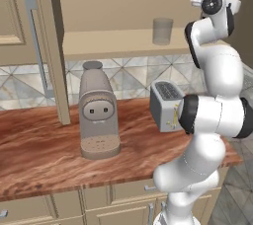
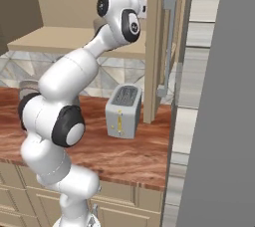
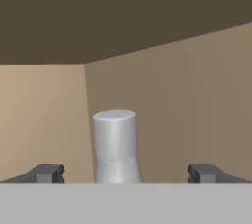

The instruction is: There is a bowl on the dining counter. Grab a lemon wedge from the fridge and place it in the bowl. Then get the liquor bottle and glass cup from the cabinet and place them next to the bowl.

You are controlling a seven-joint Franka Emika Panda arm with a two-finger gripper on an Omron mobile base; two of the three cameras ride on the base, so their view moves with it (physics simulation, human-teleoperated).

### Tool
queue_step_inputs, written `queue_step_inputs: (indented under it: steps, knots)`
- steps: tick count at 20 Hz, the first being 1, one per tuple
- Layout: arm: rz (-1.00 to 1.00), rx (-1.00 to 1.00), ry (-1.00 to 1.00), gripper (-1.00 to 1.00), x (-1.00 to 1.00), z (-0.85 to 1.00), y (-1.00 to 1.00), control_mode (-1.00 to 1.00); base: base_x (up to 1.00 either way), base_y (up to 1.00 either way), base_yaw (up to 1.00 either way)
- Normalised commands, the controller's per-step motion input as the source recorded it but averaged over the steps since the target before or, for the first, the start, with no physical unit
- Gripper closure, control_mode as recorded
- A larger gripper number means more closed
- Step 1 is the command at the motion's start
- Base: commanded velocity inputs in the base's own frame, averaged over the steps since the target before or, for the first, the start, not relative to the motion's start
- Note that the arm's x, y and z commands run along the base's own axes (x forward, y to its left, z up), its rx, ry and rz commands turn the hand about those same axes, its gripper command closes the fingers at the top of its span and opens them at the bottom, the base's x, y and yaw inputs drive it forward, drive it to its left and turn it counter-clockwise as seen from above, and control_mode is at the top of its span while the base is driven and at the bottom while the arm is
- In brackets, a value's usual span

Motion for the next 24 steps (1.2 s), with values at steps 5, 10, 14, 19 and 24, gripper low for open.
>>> queue_step_inputs:
  steps: [5,10,14,19,24]
  knots:
    - [0.00,0.00,0.00,1.00,0.21,-0.13,-0.06,-1.00,0.00,0.00,0.00]
    - [0.00,0.00,0.00,1.00,0.12,-0.07,-0.05,-1.00,0.00,0.00,0.00]
    - [0.00,0.00,0.01,1.00,0.01,-0.01,0.00,-1.00,0.00,0.00,0.00]
    - [0.00,0.00,0.00,1.00,0.00,0.00,0.00,-1.00,0.00,0.00,0.00]
    - [0.00,0.00,0.00,1.00,-0.13,-0.01,0.00,-1.00,0.00,0.00,0.00]
